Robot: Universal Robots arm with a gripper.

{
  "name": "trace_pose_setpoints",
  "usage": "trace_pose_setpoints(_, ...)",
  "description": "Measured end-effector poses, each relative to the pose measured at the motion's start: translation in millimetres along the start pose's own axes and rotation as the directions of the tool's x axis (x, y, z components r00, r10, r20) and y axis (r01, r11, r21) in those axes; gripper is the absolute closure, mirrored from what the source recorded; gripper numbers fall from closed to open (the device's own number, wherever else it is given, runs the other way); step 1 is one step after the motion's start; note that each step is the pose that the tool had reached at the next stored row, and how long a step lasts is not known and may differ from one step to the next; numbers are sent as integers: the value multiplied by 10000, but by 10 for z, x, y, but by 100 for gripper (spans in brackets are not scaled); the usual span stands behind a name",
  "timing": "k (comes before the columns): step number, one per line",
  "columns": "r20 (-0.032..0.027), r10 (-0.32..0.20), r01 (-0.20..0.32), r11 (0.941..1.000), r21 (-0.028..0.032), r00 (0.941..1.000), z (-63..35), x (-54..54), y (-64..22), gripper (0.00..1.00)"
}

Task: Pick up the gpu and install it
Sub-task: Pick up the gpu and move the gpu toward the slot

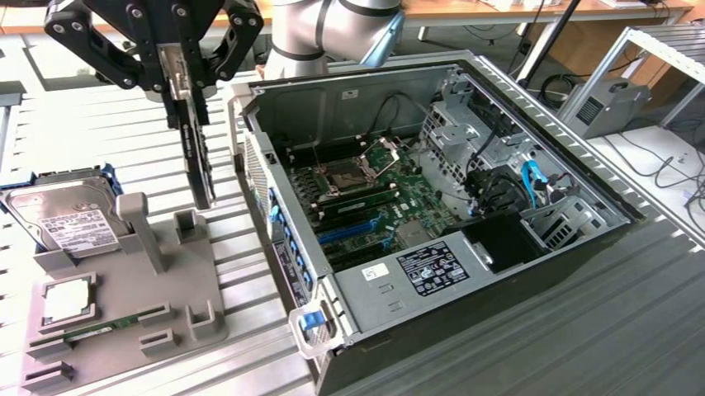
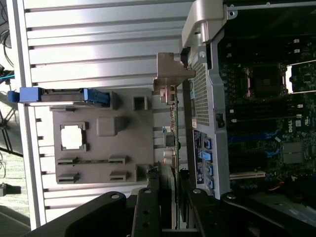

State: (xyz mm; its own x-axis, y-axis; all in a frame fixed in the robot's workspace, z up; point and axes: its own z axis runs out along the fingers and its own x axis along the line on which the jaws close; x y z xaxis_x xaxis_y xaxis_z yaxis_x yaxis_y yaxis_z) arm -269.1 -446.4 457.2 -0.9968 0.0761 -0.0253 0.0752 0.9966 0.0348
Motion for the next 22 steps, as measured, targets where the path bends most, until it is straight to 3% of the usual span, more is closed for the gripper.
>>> trace_pose_setpoints(22,0,1,-1,10000,0,10000,39,-41,2,73)
